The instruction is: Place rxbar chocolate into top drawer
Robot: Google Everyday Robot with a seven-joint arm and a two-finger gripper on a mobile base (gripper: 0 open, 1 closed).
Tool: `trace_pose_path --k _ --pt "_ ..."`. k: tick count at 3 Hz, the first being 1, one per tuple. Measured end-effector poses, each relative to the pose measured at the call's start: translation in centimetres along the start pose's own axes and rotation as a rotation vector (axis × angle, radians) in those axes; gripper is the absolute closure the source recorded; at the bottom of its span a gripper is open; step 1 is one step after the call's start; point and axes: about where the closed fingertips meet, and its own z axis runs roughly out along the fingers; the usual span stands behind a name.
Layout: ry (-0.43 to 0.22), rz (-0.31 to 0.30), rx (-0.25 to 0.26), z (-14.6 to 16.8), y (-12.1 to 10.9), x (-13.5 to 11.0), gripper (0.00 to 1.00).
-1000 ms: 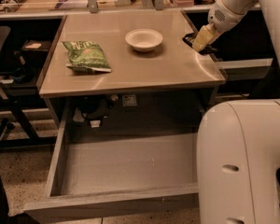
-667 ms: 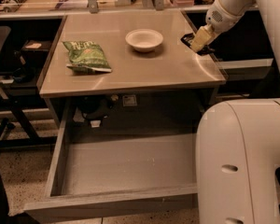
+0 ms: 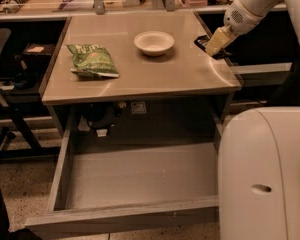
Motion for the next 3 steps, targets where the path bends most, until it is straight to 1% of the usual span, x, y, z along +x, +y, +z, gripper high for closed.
trace_pose_path --k 1,2,3 --pt "-0.025 -0.012 -0.062 -1.4 2.6 1.2 1.0" --pt "-0.05 -0.063 -0.107 -3.4 6.5 2.4 1.0" --pt "-0.014 -0.056 -0.142 -1.8 7.8 3.5 1.0"
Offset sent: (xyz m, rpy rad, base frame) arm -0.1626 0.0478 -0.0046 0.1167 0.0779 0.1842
